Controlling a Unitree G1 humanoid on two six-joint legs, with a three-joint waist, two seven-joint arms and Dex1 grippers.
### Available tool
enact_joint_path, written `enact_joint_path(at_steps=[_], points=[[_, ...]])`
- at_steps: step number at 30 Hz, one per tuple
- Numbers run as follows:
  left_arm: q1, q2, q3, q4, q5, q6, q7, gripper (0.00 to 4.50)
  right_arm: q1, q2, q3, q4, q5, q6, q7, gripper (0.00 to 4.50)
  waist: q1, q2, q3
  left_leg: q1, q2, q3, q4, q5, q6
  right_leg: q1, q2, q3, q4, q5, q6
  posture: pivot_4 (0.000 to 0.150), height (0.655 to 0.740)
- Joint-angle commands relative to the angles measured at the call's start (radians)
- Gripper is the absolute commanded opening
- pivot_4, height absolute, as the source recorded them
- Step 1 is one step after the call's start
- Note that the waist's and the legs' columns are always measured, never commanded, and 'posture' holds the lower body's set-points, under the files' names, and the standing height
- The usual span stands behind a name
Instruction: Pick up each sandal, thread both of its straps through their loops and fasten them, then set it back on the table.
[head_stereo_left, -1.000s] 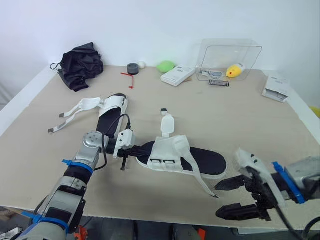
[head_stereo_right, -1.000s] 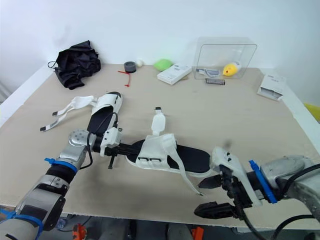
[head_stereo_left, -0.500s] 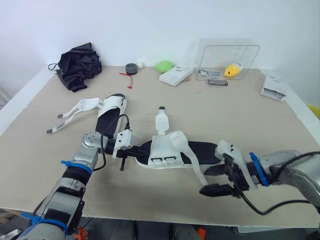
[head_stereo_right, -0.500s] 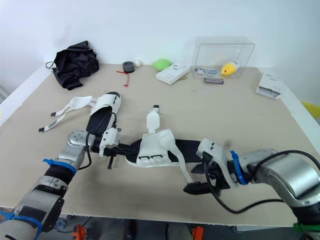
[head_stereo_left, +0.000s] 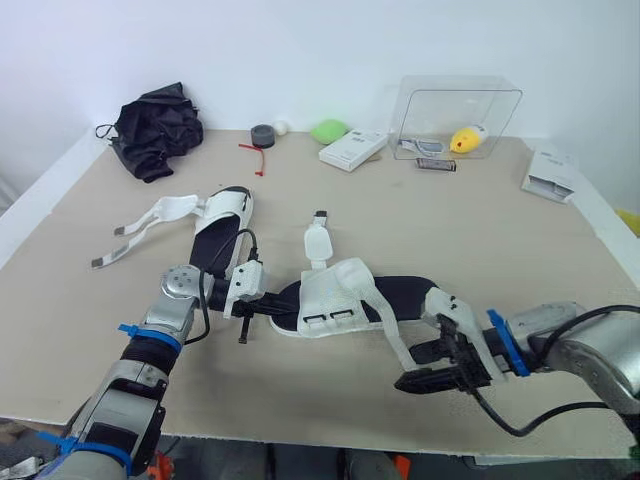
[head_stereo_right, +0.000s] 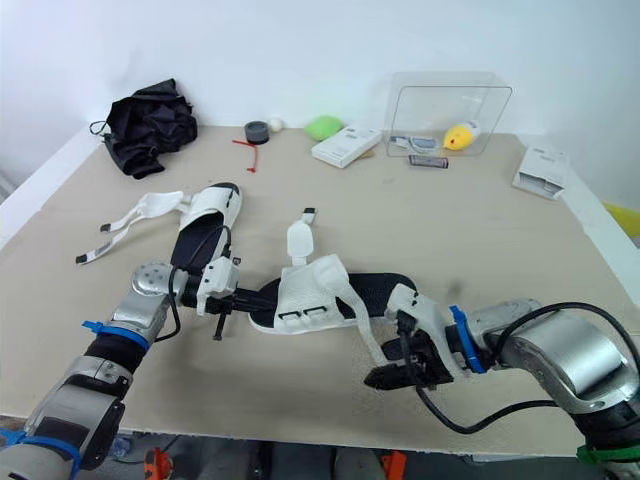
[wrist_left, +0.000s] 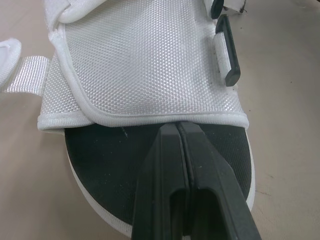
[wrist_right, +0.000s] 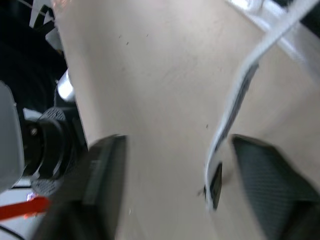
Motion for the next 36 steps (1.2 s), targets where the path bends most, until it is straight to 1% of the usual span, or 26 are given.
enact_joint_path(at_steps=[1, 2, 3, 4, 5, 12, 15, 17, 19, 21, 22, 23, 25, 28, 29, 31, 33, 36], points=[[0.063, 0.013, -0.073, 0.064, 0.078, 0.039, -0.013, 0.0, -0.063, 0.041, 0.004, 0.04, -0.02, 0.034, -0.052, 1.53, 0.0, 0.0, 0.0, 0.0, 0.0, 0.0, 0.0, 0.0, 0.0, 0.0, 0.0, 0.0, 0.0, 0.0, 0.0, 0.15, 0.74], [0.063, 0.012, -0.073, 0.063, 0.078, 0.04, -0.014, 0.0, -0.079, 0.052, 0.003, 0.047, -0.015, 0.048, -0.058, 0.85, 0.0, 0.0, 0.0, 0.0, 0.0, 0.0, 0.0, 0.0, 0.0, 0.0, 0.0, 0.0, 0.0, 0.0, 0.0, 0.15, 0.74], [0.063, 0.011, -0.074, 0.062, 0.078, 0.04, -0.014, 0.0, -0.089, 0.057, 0.004, 0.05, -0.012, 0.054, -0.058, 0.54, 0.0, 0.0, 0.0, 0.0, 0.0, 0.001, 0.0, 0.0, 0.0, 0.0, 0.0, 0.0, 0.0, 0.0, 0.0, 0.15, 0.74], [0.065, 0.011, -0.075, 0.06, 0.078, 0.041, -0.014, 0.0, -0.094, 0.06, 0.003, 0.047, -0.008, 0.06, -0.058, 0.13, 0.0, 0.0, 0.0, 0.0, 0.0, 0.0, 0.0, 0.0, 0.0, 0.0, 0.0, 0.0, 0.0, 0.0, -0.001, 0.15, 0.74], [0.066, 0.01, -0.075, 0.059, 0.078, 0.042, -0.014, 0.0, -0.097, 0.067, 0.002, 0.043, -0.002, 0.069, -0.061, 0.05, 0.0, 0.0, 0.0, 0.0, 0.0, 0.0, 0.0, 0.0, 0.0, 0.0, 0.0, 0.0, 0.0, 0.001, -0.001, 0.15, 0.74], [0.073, 0.008, -0.076, 0.051, 0.076, 0.045, -0.011, 0.0, -0.068, 0.088, -0.011, 0.021, 0.02, 0.076, -0.053, 0.05, 0.0, 0.0, 0.0, -0.001, 0.0, -0.001, 0.0, 0.0, 0.0, 0.0, 0.001, 0.0, 0.0, 0.001, -0.001, 0.15, 0.74], [0.072, 0.011, -0.075, 0.051, 0.077, 0.044, -0.012, 0.0, -0.097, 0.141, -0.128, 0.008, 0.178, 0.126, -0.019, 0.05, 0.0, 0.0, 0.0, 0.0, 0.0, -0.001, 0.0, 0.0, 0.0, 0.0, 0.001, 0.0, 0.0, 0.0, -0.001, 0.15, 0.74], [0.071, 0.012, -0.075, 0.052, 0.076, 0.044, -0.012, 0.0, -0.143, 0.192, -0.211, 0.028, 0.29, 0.177, -0.038, 0.05, 0.0, 0.0, 0.0, 0.0, 0.0, -0.001, 0.0, 0.0, 0.0, 0.0, 0.002, 0.0, 0.0, 0.001, -0.001, 0.15, 0.74], [0.069, 0.014, -0.074, 0.053, 0.077, 0.044, -0.012, 0.0, -0.245, 0.277, -0.299, 0.121, 0.41, 0.248, -0.122, 0.05, -0.001, 0.0, 0.0, 0.0, 0.001, -0.001, 0.0, 0.0, 0.0, 0.0, 0.003, 0.001, 0.0, 0.001, -0.001, 0.15, 0.74], [0.066, 0.015, -0.074, 0.055, 0.077, 0.043, -0.011, 0.0, -0.328, 0.341, -0.353, 0.208, 0.474, 0.307, -0.21, 0.05, -0.001, 0.0, 0.0, 0.0, 0.002, 0.0, 0.001, 0.0, 0.0, 0.001, 0.003, 0.001, 0.0, 0.002, -0.001, 0.15, 0.74], [0.065, 0.015, -0.074, 0.057, 0.077, 0.043, -0.011, 0.0, -0.372, 0.378, -0.373, 0.261, 0.479, 0.334, -0.263, 0.05, -0.001, -0.001, 0.0, 0.0, 0.002, 0.0, 0.001, 0.0, 0.0, 0.001, 0.003, 0.001, 0.0, 0.005, -0.005, 0.15, 0.74], [0.063, 0.016, -0.074, 0.058, 0.077, 0.043, -0.011, 0.0, -0.41, 0.413, -0.39, 0.309, 0.477, 0.357, -0.319, 0.05, -0.001, -0.002, 0.0, 0.001, 0.003, 0.0, 0.001, 0.0, 0.0, 0.001, 0.003, 0.001, 0.0, 0.006, -0.008, 0.15, 0.74], [0.062, 0.017, -0.075, 0.06, 0.077, 0.043, -0.012, 0.0, -0.479, 0.492, -0.4, 0.41, 0.425, 0.422, -0.441, 0.05, 0.0, -0.001, -0.001, 0.0, 0.003, 0.0, 0.0, 0.0, 0.0, 0.0, 0.003, 0.0, 0.0, 0.007, -0.01, 0.15, 0.74], [0.06, 0.017, -0.076, 0.06, 0.076, 0.044, -0.011, 0.0, -0.516, 0.614, -0.358, 0.547, 0.297, 0.455, -0.667, 0.05, 0.0, -0.001, -0.002, 0.0, 0.005, 0.0, -0.001, 0.0, 0.0, -0.001, 0.004, 0.0, 0.0, 0.006, -0.012, 0.15, 0.74], [0.059, 0.017, -0.077, 0.059, 0.075, 0.044, -0.011, 0.0, -0.514, 0.632, -0.343, 0.567, 0.311, 0.455, -0.704, 0.05, 0.0, 0.0, -0.003, -0.001, 0.005, 0.0, -0.001, 0.0, 0.0, -0.002, 0.005, 0.0, 0.0, 0.006, -0.012, 0.15, 0.74], [0.057, 0.016, -0.077, 0.059, 0.073, 0.044, -0.011, 0.0, -0.504, 0.647, -0.331, 0.567, 0.389, 0.455, -0.742, 0.05, 0.001, 0.0, -0.003, -0.002, 0.005, -0.001, -0.002, 0.0, 0.001, -0.002, 0.007, 0.001, 0.0, 0.007, -0.012, 0.15, 0.74], [0.058, 0.015, -0.072, 0.054, 0.068, 0.036, -0.008, 0.0, -0.48, 0.635, -0.285, 0.576, 0.523, 0.455, -0.795, 0.05, 0.001, 0.001, -0.003, -0.004, 0.005, -0.002, -0.002, 0.0, 0.001, -0.003, 0.008, 0.002, 0.001, 0.007, -0.011, 0.15, 0.74], [0.061, 0.012, -0.066, 0.047, 0.059, 0.03, -0.008, 0.0, -0.475, 0.622, -0.26, 0.606, 0.688, 0.455, -0.901, 0.05, 0.0, 0.001, -0.003, -0.004, 0.005, -0.003, -0.002, 0.0, 0.001, -0.002, 0.009, 0.002, 0.001, 0.007, -0.011, 0.15, 0.74]])
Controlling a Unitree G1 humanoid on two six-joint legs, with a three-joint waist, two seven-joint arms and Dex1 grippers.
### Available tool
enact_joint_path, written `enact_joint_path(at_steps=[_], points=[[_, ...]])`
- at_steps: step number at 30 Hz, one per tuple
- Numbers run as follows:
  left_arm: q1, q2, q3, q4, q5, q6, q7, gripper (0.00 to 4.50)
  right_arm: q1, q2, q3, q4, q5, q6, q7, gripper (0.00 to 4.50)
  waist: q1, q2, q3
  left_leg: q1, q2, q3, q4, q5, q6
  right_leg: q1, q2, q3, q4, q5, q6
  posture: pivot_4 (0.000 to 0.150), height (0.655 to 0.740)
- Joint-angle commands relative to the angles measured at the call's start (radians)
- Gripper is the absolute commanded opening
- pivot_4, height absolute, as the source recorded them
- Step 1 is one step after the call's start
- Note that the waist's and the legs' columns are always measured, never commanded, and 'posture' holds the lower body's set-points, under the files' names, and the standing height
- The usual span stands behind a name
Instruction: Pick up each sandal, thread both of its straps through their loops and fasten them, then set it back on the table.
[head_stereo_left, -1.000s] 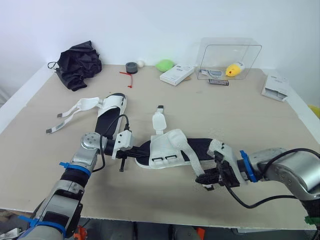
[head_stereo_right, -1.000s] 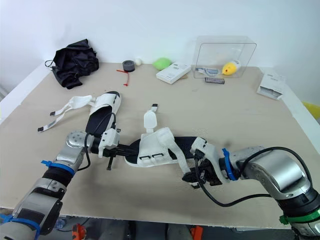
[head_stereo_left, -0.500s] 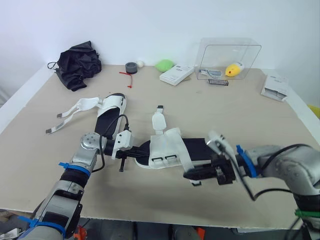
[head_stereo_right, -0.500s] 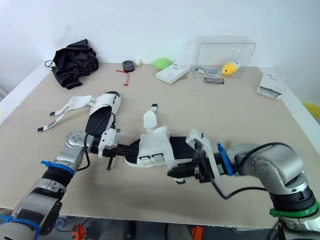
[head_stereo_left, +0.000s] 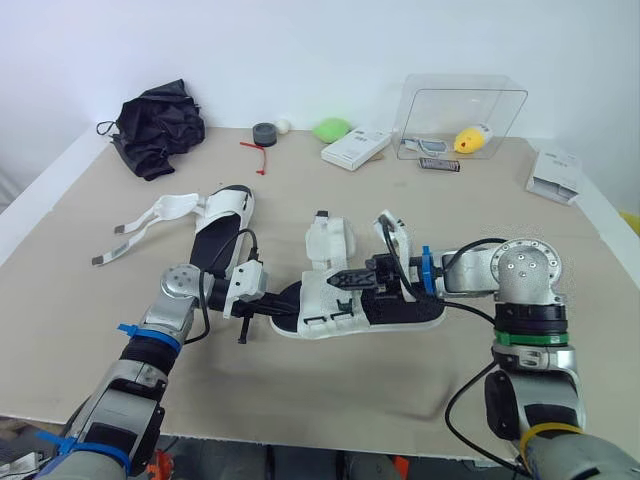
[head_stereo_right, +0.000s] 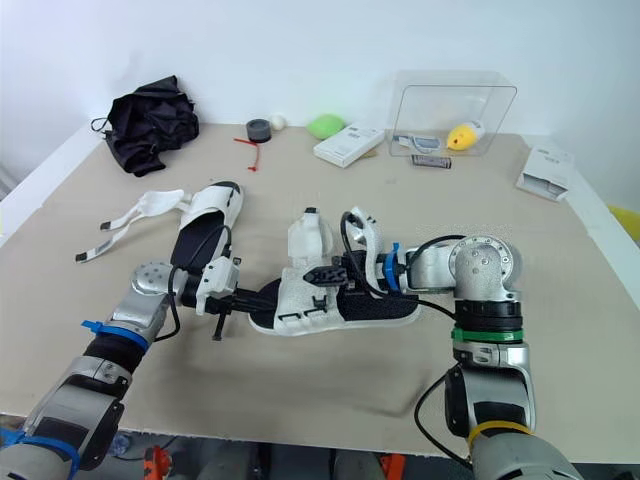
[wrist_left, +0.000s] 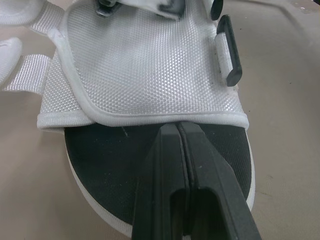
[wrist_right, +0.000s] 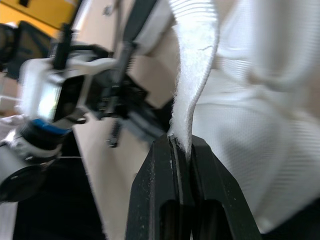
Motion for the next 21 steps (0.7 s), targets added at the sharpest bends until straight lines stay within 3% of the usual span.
enact_joint_path(at_steps=[1, 10, 21], points=[[0.06, 0.006, -0.059, 0.053, 0.067, 0.023, -0.003, 0.0, 0.004, -0.014, 0.032, 0.028, 0.229, 0.006, -0.131, 0.05, -0.001, 0.0, 0.0, 0.0, 0.0, 0.0, 0.0, 0.0, 0.0, 0.0, 0.0, 0.0, 0.0, 0.0, 0.0, 0.15, 0.74], [0.052, -0.009, -0.048, 0.08, 0.069, -0.037, 0.016, 0.0, -0.014, -0.133, 0.198, 0.115, 0.718, -0.165, -0.505, 0.05, -0.001, 0.0, 0.0, -0.001, 0.001, 0.001, 0.001, 0.001, 0.001, 0.0, 0.002, 0.001, -0.001, 0.0, 0.001, 0.15, 0.74], [0.057, -0.011, -0.055, 0.088, 0.072, -0.044, 0.02, 0.0, -0.062, -0.157, 0.218, 0.134, 0.734, -0.181, -0.488, 0.05, 0.0, 0.0, 0.0, -0.001, 0.001, 0.001, 0.002, 0.001, 0.002, 0.0, 0.002, 0.002, -0.001, 0.0, 0.001, 0.15, 0.74]])
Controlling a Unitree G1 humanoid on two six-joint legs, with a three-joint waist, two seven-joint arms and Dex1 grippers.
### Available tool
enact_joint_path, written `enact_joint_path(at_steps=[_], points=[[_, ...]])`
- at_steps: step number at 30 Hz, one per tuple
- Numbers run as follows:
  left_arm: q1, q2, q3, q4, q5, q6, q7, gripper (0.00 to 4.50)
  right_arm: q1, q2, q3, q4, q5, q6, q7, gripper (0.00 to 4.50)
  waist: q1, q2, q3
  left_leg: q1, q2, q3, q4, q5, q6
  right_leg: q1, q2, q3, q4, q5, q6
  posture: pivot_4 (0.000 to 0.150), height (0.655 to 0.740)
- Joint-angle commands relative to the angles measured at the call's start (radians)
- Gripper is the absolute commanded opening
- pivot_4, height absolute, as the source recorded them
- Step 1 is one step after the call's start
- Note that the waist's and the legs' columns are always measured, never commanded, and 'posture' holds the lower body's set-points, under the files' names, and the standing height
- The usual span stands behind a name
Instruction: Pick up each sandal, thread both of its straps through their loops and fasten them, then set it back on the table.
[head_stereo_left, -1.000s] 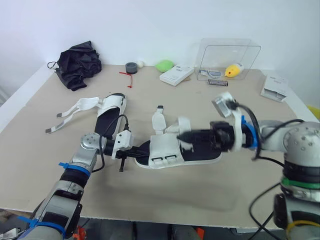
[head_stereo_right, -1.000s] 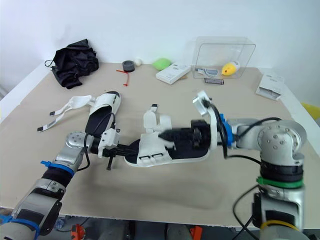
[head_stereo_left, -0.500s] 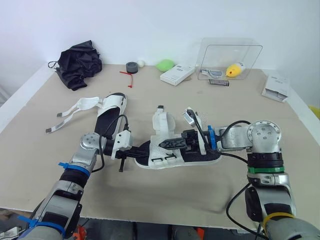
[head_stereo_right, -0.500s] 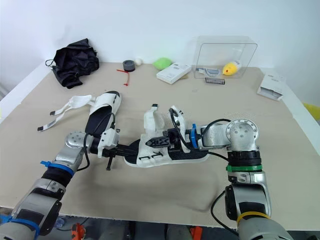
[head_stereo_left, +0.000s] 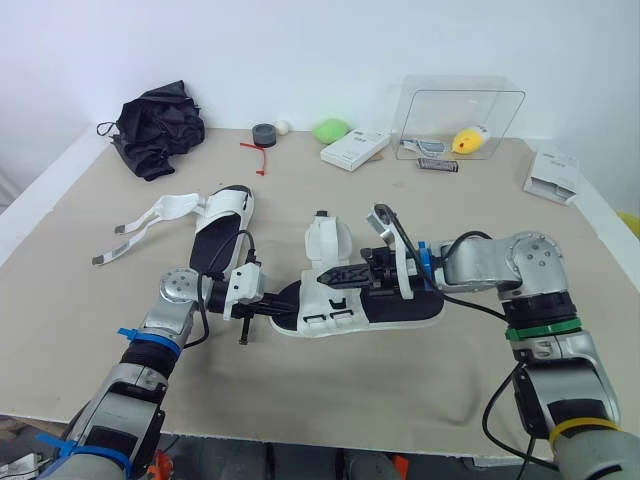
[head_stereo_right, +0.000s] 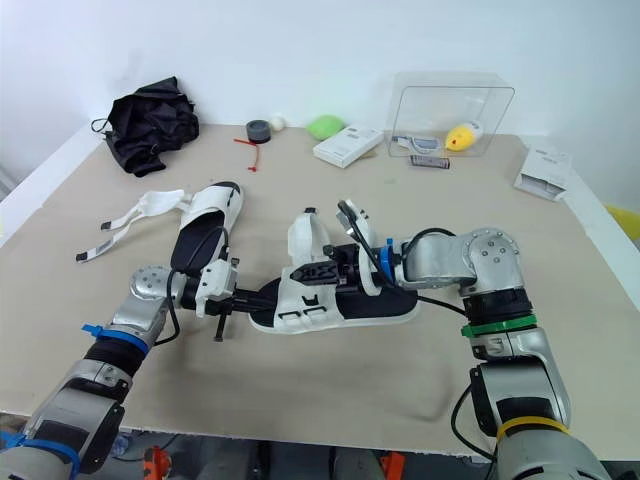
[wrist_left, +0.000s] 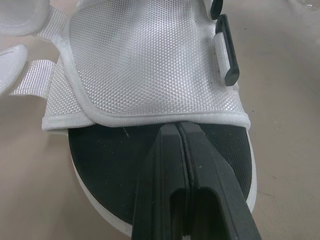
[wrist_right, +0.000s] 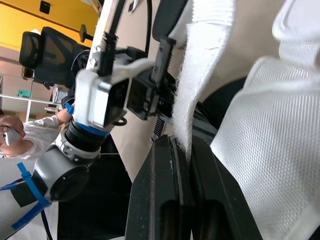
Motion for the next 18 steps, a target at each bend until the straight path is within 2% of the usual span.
enact_joint_path(at_steps=[1, 18], points=[[0.052, -0.001, -0.064, 0.068, 0.075, 0.023, -0.003, 0.0, -0.013, -0.013, 0.003, -0.007, 0.03, -0.001, 0.018, 0.05, 0.0, 0.0, 0.0, 0.0, 0.0, 0.0, 0.0, 0.0, 0.0, 0.0, 0.0, 0.0, 0.0, 0.0, 0.0, 0.15, 0.74], [0.063, 0.008, -0.06, 0.055, 0.072, 0.026, -0.005, 0.0, 0.008, -0.066, 0.079, 0.001, 0.03, 0.016, 0.021, 0.05, 0.0, 0.0, 0.0, -0.001, 0.0, -0.001, 0.0, 0.0, 0.0, -0.001, 0.0, -0.001, -0.001, 0.0, 0.0, 0.15, 0.74]])
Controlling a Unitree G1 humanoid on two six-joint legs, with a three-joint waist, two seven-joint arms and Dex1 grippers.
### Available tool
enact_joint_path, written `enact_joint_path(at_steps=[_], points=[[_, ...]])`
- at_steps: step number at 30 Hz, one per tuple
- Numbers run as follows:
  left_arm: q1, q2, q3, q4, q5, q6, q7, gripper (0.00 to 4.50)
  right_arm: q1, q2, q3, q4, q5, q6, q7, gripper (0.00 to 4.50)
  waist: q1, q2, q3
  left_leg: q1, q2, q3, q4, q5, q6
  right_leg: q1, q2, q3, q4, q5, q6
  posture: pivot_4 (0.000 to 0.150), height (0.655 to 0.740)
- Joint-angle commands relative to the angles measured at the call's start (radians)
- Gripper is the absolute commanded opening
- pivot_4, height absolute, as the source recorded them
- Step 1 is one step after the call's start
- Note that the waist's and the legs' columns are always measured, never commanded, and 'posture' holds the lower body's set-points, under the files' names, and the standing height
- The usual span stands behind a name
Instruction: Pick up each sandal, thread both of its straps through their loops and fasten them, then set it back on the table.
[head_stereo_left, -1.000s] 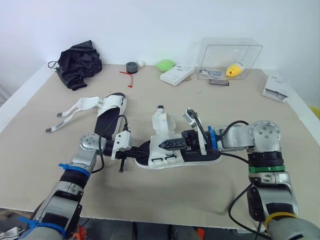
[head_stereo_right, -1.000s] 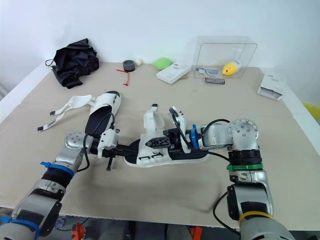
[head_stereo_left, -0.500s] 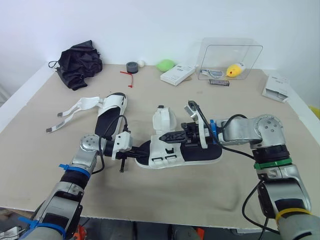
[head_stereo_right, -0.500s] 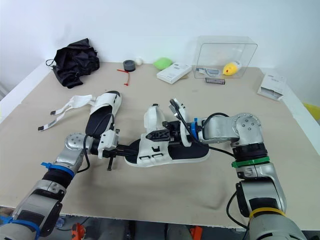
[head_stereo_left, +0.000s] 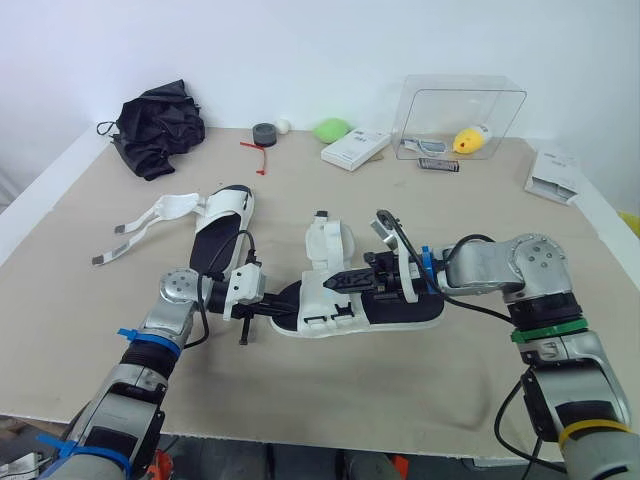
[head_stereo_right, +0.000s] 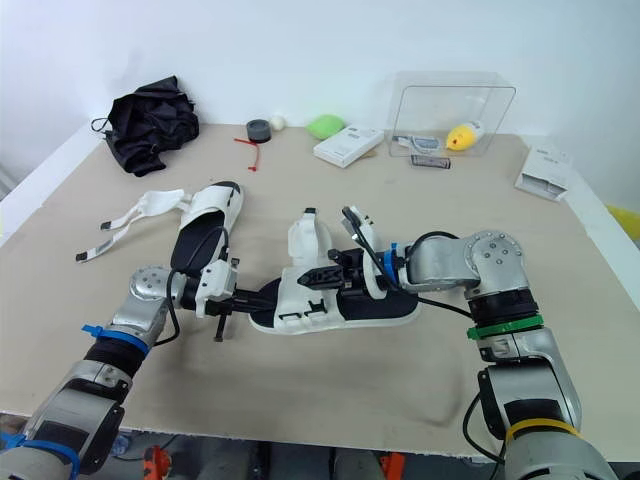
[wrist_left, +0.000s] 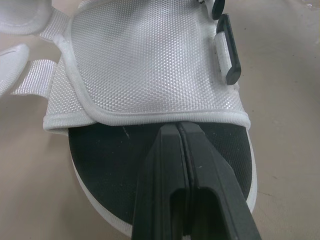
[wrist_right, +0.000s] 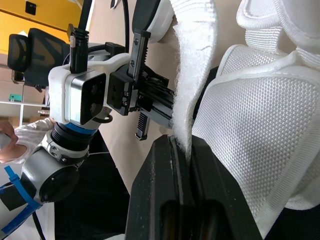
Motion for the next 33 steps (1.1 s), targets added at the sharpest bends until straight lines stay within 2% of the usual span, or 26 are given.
enact_joint_path(at_steps=[1, 8, 13, 22, 33], points=[[0.056, 0.007, -0.06, 0.061, 0.072, 0.026, -0.004, 0.0, 0.0, -0.031, 0.038, -0.022, 0.02, 0.022, 0.004, 0.05, 0.0, 0.0, 0.0, 0.0, 0.0, 0.0, 0.0, 0.0, 0.0, 0.0, 0.0, 0.0, 0.0, 0.0, 0.0, 0.15, 0.74], [0.07, 0.005, -0.063, 0.051, 0.071, 0.03, 0.002, 0.0, 0.06, -0.056, 0.125, -0.025, 0.012, -0.017, -0.084, 0.05, 0.0, 0.0, 0.0, -0.001, 0.0, 0.0, 0.0, -0.002, 0.004, 0.0, 0.0, 0.0, -0.001, -0.001, -0.001, 0.15, 0.74], [0.066, 0.007, -0.063, 0.053, 0.071, 0.034, 0.002, 0.0, 0.059, -0.041, 0.132, 0.018, -0.002, -0.04, -0.107, 0.05, 0.0, 0.001, -0.001, 0.0, 0.001, -0.001, 0.0, -0.004, 0.007, 0.0, 0.001, -0.001, -0.001, -0.002, -0.002, 0.15, 0.74], [0.065, 0.01, -0.067, 0.055, 0.073, 0.034, 0.001, 0.0, -0.004, -0.013, 0.068, -0.013, 0.02, -0.021, -0.021, 0.05, -0.001, 0.001, -0.001, 0.001, 0.001, 0.0, 0.0, -0.004, 0.007, 0.0, 0.001, 0.0, -0.001, -0.002, -0.002, 0.15, 0.74], [0.06, 0.005, -0.066, 0.06, 0.073, 0.035, 0.004, 0.0, 0.054, -0.025, 0.072, -0.061, 0.02, -0.02, -0.009, 0.05, 0.0, 0.001, -0.001, 0.0, 0.001, 0.0, 0.0, -0.004, 0.008, 0.0, 0.001, -0.001, -0.001, -0.002, -0.002, 0.15, 0.74]])
